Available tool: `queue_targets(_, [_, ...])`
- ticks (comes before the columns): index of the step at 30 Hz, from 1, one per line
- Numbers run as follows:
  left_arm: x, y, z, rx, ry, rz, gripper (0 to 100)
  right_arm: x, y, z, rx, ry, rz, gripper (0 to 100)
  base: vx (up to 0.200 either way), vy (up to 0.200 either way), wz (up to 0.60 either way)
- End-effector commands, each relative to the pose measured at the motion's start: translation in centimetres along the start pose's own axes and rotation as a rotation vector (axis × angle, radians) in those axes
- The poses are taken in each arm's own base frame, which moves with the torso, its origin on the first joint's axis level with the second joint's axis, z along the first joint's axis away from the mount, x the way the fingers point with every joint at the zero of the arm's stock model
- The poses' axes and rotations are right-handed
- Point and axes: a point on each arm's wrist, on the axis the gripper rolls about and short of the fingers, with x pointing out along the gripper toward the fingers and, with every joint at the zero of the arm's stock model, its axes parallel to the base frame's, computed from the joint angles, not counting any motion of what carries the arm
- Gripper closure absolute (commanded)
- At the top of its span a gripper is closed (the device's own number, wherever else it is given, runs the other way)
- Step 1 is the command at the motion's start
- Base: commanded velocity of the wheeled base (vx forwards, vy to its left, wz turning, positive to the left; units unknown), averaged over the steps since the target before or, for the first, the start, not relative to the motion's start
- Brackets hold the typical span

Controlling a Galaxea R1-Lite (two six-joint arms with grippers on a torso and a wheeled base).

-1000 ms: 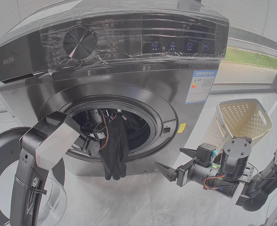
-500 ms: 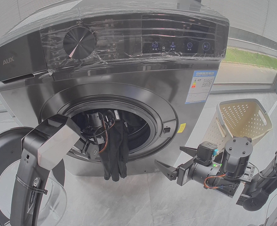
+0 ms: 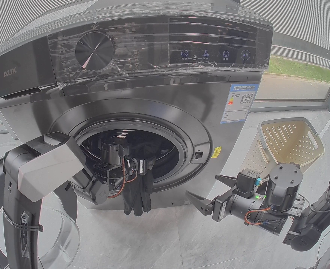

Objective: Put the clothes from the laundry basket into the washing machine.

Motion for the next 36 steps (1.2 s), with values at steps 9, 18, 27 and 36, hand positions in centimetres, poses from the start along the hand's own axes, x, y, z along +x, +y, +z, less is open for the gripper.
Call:
queue_targets(9, [0.7,0.5,-2.8,0.042,0.073,0.008,0,0.0,0.1,0.0,-0.003,0.002,0.006,0,0.0,0.0,0.0])
queue_targets(18, [1.2,0.8,-4.2,0.048,0.103,0.015,100,0.0,0.2,0.0,-0.003,-0.002,0.01,0,0.0,0.0,0.0])
queue_targets(27, [2.5,1.4,-1.3,0.019,-0.041,0.037,100,-0.1,0.1,0.0,-0.001,-0.016,0.011,0,0.0,0.0,0.0])
queue_targets(36, [5.1,2.8,3.8,-0.087,-0.319,0.146,100,0.0,0.1,0.2,0.0,-0.024,0.011,0,0.0,0.0,0.0])
